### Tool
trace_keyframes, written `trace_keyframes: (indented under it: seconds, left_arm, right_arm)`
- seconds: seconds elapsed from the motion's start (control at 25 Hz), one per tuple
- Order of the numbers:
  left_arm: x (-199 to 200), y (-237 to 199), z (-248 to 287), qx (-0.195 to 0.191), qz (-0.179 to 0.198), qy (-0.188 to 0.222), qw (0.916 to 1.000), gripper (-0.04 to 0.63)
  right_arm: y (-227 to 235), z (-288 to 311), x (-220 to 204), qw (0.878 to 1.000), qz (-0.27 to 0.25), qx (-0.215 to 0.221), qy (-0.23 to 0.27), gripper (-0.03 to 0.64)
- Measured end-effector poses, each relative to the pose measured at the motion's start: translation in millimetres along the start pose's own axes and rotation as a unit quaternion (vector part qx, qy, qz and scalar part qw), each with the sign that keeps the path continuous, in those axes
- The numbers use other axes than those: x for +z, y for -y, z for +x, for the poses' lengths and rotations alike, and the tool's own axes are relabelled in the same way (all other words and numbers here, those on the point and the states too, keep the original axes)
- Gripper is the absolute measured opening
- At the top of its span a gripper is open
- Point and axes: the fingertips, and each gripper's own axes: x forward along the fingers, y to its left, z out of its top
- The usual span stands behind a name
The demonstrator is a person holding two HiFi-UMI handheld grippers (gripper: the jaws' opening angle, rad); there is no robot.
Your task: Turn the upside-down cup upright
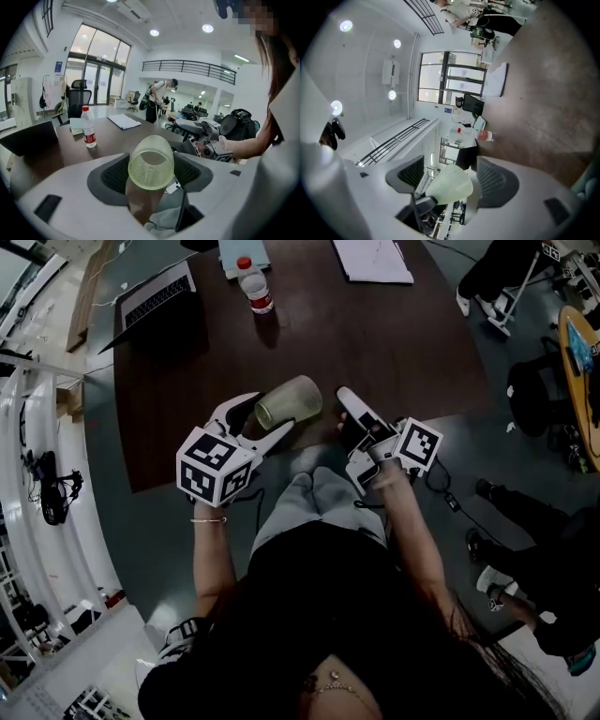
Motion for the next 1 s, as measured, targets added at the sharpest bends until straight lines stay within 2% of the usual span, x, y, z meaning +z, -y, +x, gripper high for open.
trace_keyframes:
  seconds: [0.2,0.44,0.68,0.84,1.0]
  left_arm:
    - [-16.5,-5.8,15.1,0.015,0.013,-0.053,0.9984,0.301]
    - [-41.4,-11.8,33.2,0.04,0.043,-0.127,0.9902,0.301]
    - [-65.1,-17.7,48.6,0.055,0.105,-0.198,0.973,0.301]
    - [-77.5,-16.3,55.3,0.054,0.127,-0.232,0.9628,0.301]
    - [-92.8,-17.7,60.6,0.058,0.155,-0.273,0.9477,0.301]
  right_arm:
    - [9.4,0.8,-0.6,1.0,-0.014,-0.013,-0.007,0.367]
    - [19.2,-4.8,0.8,0.999,-0.033,-0.031,-0.008,0.365]
    - [25.8,-8.7,4.9,0.998,-0.047,-0.046,0.001,0.364]
    - [27.1,-10.7,7.0,0.996,-0.066,-0.056,0.002,0.346]
    - [31.4,-14.6,5.3,0.995,-0.075,-0.072,0.0,0.324]
